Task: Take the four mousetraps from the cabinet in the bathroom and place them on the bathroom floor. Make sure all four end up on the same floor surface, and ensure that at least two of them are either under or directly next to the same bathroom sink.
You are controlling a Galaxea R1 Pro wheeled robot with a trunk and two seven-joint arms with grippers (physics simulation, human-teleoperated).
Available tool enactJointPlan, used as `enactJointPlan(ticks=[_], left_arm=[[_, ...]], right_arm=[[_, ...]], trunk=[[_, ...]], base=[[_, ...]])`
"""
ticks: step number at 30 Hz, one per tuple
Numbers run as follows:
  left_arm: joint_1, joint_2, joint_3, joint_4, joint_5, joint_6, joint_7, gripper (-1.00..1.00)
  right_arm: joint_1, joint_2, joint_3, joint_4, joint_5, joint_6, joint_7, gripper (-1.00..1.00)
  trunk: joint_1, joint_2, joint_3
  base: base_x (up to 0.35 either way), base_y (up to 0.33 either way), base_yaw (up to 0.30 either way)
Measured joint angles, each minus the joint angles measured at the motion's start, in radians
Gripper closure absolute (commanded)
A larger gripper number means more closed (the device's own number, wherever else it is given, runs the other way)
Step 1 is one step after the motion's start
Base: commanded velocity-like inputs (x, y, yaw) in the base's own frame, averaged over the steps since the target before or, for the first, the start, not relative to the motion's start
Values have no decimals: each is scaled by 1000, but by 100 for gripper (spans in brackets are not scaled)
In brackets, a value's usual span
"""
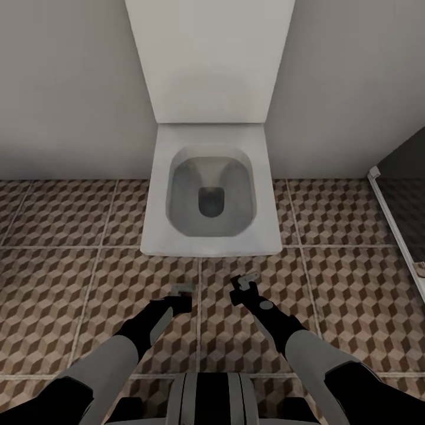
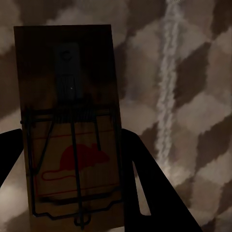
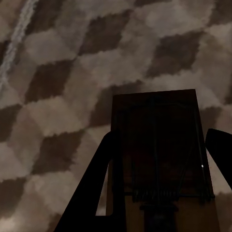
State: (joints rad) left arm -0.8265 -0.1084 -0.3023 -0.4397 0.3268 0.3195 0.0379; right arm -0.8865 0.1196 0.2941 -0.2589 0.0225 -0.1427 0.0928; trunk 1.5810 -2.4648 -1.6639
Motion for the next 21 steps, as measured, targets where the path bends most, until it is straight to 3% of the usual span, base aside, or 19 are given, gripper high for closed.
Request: enactJointPlan(ticks=[21], left_arm=[[0, 0, 0, -1, 0, -1, 1, 100]], right_arm=[[-18, 3, -7, -44, 0, 9, -3, 100]], trunk=[[0, 0, 0]], base=[[0, 0, 0]])
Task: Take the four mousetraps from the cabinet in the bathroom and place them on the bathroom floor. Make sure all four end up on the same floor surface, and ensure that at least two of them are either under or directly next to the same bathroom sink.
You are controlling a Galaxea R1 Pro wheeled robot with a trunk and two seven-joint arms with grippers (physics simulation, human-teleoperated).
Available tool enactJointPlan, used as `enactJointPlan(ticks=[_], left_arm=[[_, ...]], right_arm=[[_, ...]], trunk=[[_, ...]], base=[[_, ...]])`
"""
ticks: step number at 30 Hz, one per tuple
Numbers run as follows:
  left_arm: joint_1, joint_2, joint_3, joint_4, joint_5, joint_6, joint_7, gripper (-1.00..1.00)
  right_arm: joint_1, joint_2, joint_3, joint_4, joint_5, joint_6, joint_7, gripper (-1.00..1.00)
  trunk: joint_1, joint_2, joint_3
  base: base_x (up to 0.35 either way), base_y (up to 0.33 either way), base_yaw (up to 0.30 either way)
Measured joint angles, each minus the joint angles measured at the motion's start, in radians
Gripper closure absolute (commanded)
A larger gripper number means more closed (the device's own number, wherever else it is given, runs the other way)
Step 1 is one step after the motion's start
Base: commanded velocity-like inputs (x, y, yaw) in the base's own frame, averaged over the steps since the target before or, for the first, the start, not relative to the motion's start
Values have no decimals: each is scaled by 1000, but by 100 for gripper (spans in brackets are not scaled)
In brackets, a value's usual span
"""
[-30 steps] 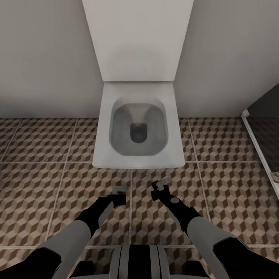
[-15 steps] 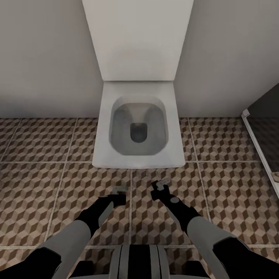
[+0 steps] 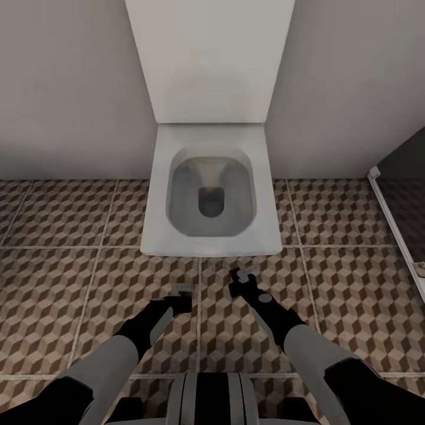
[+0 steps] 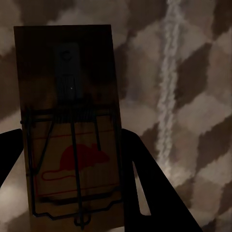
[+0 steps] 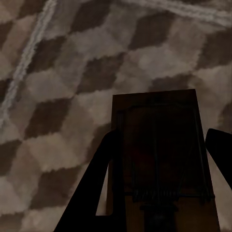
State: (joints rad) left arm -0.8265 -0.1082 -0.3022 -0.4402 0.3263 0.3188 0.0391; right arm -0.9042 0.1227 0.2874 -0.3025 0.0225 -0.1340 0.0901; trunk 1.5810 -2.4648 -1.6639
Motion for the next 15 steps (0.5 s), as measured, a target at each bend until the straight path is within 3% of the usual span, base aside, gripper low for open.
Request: enactJointPlan(ticks=[4, 9, 15], left_arm=[[0, 1, 0, 0, -1, -9, 0, 100], [1, 2, -1, 3, -3, -100, 0, 100], [1, 4, -1, 13, -4, -150, 1, 100]], right_arm=[[0, 0, 1, -1, 0, -6, 0, 100], [0, 0, 4, -1, 2, -8, -1, 100], [0, 0, 6, 0, 3, -8, 0, 100]], trunk=[[0, 0, 0], [0, 0, 0], [0, 0, 0]], base=[[0, 0, 0], [0, 0, 0], [0, 0, 0]])
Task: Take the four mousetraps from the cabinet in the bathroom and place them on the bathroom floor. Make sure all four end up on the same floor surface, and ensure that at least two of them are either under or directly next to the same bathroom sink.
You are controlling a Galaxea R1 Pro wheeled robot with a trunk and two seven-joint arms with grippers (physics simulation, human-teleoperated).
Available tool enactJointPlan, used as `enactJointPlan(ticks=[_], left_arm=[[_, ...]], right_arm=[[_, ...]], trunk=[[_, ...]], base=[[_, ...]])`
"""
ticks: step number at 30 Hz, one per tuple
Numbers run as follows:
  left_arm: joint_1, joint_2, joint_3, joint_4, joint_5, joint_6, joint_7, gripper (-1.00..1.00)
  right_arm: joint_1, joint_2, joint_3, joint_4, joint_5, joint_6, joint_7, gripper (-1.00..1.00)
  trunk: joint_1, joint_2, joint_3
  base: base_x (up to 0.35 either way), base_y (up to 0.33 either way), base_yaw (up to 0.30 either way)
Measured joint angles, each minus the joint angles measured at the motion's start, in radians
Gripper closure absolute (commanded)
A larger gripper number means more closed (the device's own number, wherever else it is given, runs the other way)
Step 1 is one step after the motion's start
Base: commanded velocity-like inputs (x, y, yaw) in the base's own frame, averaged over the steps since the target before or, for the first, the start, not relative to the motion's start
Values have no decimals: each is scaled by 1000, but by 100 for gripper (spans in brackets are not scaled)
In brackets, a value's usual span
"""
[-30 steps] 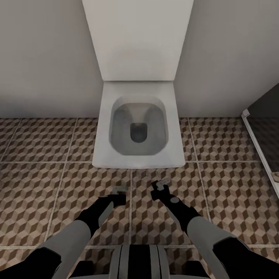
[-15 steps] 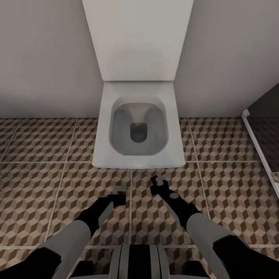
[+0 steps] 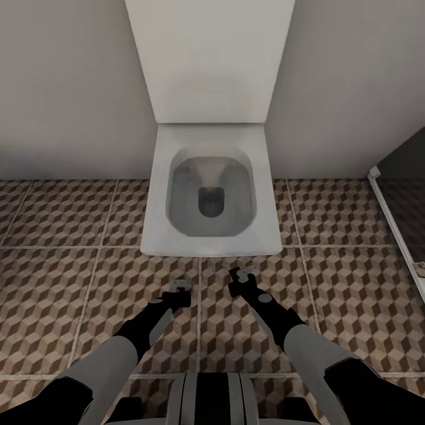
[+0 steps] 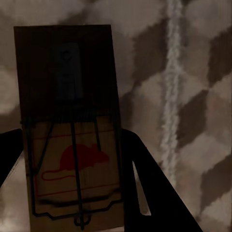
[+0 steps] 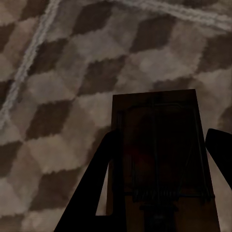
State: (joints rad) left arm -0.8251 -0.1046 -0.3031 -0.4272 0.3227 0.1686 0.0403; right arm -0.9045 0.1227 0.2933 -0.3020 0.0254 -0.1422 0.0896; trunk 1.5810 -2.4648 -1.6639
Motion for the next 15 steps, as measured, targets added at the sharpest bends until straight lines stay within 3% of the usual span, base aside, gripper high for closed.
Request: enactJointPlan(ticks=[2, 3, 5, 15], left_arm=[[0, 1, 0, 2, -1, -30, 0, 100], [1, 2, 1, 10, -2, -106, 0, 100], [2, 2, 2, 35, -3, -161, 1, 100], [2, 2, 1, 75, -14, -202, 1, 100]], right_arm=[[0, 0, 2, 1, 1, 0, -1, 100], [0, -1, 4, 3, 14, 0, 0, 100], [0, -1, 5, 3, 36, -1, -1, 100], [0, -2, 6, 2, 63, -2, -1, 100]], trunk=[[0, 0, 0], [0, 0, 0], [0, 0, 0], [0, 0, 0]], base=[[0, 0, 0], [0, 0, 0], [0, 0, 0], [0, 0, 0]])
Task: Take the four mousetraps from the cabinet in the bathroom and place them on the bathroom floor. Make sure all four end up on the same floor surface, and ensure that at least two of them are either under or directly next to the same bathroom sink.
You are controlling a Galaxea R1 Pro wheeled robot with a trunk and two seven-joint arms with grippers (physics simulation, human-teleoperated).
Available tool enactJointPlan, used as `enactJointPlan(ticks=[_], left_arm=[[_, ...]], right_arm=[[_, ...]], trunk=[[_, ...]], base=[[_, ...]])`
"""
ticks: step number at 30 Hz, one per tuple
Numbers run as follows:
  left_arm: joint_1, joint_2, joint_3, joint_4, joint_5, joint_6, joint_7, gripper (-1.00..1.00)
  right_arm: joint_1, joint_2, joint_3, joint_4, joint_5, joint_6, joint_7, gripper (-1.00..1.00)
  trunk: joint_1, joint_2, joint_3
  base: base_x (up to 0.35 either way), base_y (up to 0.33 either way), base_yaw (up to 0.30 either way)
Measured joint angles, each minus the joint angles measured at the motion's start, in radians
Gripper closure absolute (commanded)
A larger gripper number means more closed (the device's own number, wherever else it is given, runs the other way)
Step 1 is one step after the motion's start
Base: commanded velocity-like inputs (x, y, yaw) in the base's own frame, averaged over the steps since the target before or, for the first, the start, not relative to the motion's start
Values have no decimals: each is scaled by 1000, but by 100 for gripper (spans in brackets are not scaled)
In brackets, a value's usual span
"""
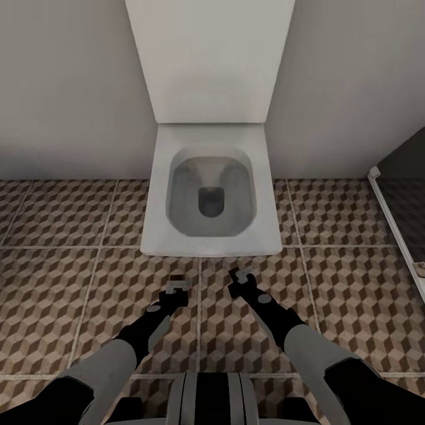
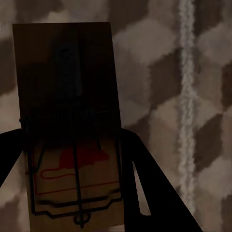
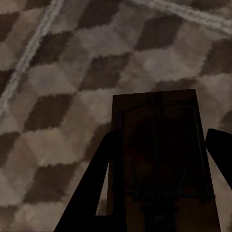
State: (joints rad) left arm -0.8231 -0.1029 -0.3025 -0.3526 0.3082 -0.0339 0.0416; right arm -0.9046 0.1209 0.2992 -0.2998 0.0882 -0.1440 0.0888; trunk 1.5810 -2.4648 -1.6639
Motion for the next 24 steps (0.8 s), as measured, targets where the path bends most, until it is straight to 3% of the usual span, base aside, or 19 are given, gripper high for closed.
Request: enactJointPlan(ticks=[24], left_arm=[[0, -1, 0, 6, -1, 5, 1, 100]], right_arm=[[1, 0, 0, 0, 1, -2, 0, 100]], trunk=[[0, 0, 0]], base=[[0, 0, 0]])
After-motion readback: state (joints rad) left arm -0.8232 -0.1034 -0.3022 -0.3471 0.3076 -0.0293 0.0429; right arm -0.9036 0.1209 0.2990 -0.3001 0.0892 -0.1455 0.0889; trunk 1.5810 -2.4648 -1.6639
